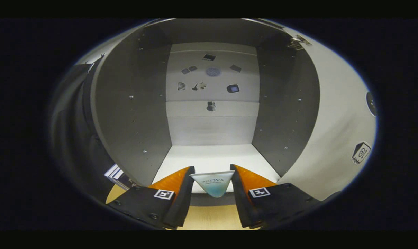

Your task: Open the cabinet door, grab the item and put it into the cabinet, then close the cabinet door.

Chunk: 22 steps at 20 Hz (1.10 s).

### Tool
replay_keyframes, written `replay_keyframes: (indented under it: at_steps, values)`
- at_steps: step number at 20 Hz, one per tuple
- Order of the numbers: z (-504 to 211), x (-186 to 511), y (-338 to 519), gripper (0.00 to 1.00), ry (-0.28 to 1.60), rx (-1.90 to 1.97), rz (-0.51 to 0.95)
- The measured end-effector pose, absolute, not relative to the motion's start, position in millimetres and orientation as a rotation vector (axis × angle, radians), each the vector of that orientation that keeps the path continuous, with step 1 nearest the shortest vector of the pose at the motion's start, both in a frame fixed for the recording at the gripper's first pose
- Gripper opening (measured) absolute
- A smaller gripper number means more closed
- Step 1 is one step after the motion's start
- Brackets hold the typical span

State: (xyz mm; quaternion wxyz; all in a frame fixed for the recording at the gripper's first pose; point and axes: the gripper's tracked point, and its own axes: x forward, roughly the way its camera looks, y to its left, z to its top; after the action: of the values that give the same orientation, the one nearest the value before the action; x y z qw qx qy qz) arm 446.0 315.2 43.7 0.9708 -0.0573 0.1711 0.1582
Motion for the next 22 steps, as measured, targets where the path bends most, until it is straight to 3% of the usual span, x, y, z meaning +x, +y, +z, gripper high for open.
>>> replay_keyframes:
  at_steps: [10,16,19,22]
  values:
    - [15.4,502.8,321.4,0.65,0.42,-0.107,0.323]
    - [12.9,506.7,319.1,0.78,0.416,-0.073,0.309]
    - [26.1,496.2,317.8,1.0,0.367,-0.078,0.306]
    - [42.6,472.0,317.1,1.0,0.293,-0.092,0.307]
